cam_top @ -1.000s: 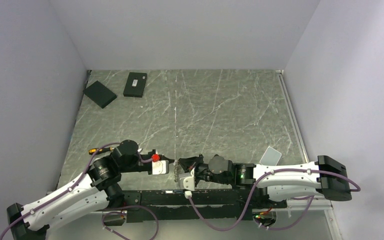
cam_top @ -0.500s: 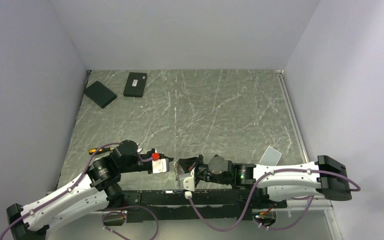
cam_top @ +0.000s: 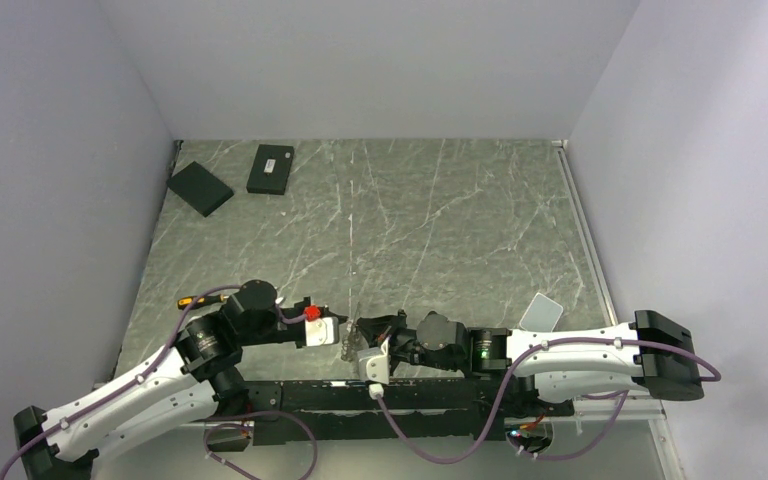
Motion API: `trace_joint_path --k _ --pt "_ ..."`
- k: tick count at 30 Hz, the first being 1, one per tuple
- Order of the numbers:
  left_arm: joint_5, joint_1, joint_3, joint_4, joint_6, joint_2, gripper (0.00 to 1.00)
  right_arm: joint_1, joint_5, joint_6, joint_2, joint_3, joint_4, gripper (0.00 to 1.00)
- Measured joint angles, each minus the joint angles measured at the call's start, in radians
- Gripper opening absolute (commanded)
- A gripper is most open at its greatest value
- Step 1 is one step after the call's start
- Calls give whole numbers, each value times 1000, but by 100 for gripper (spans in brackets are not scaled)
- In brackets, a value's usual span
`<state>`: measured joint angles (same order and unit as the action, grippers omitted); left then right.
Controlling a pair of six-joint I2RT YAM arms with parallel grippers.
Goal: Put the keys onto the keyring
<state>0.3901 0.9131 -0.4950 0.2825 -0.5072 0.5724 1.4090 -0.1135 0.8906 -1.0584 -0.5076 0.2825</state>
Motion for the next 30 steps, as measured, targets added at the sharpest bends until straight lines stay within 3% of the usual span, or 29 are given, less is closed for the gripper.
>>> trace_joint_path --k 30 --pt "-43 0 0 -6 27 21 0 5 -16 0 0 0 0 0"
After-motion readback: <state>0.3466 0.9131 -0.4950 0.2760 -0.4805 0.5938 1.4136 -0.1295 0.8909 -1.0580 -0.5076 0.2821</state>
